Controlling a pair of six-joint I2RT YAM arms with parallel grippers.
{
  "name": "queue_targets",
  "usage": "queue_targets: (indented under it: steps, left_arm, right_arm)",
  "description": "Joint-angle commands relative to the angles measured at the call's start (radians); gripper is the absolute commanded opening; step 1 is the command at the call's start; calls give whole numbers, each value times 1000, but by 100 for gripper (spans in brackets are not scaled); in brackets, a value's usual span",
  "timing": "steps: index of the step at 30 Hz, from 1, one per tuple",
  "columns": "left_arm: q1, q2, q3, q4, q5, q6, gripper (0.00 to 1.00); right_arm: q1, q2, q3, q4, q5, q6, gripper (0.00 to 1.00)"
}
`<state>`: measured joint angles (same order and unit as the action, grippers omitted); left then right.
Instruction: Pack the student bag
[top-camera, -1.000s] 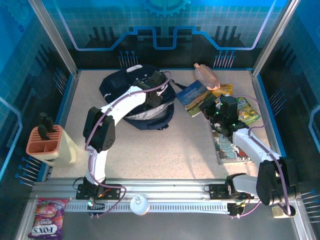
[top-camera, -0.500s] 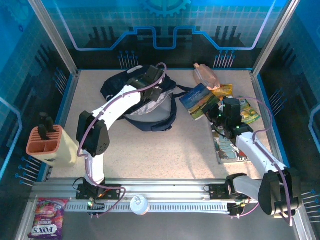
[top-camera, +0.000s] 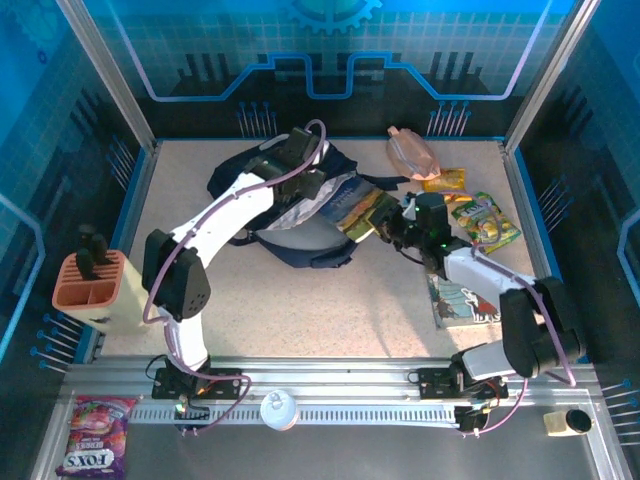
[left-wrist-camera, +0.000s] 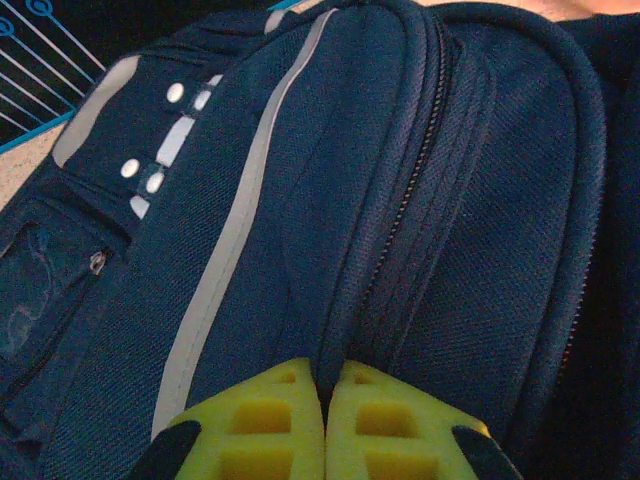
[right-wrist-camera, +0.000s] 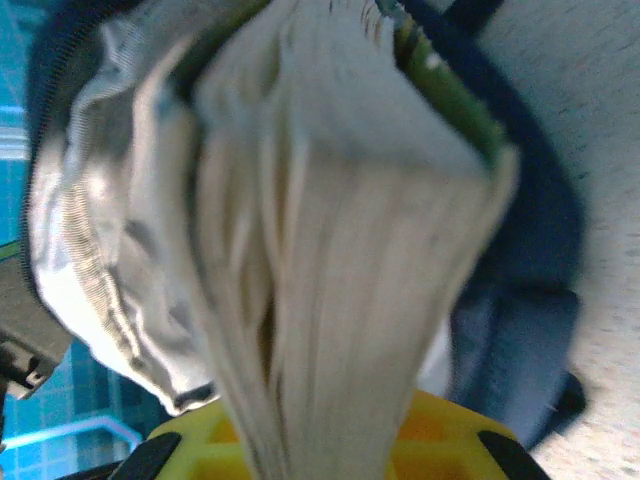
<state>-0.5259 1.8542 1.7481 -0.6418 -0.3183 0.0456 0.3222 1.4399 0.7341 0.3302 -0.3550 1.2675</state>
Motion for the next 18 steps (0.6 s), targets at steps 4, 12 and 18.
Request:
queue_targets:
  steps: [4, 12, 18]
  left_arm:
    - [-6, -127, -15, 146, 43, -34, 0]
    - [-3, -153, -28, 172, 42, -58, 0]
    - [18, -179, -49, 195, 78, -113, 0]
  right_arm:
    - [99, 137, 173, 162, 23, 55, 10]
    - [206, 345, 340, 81, 206, 116, 11]
    - [254, 478, 450, 114, 275, 110, 15]
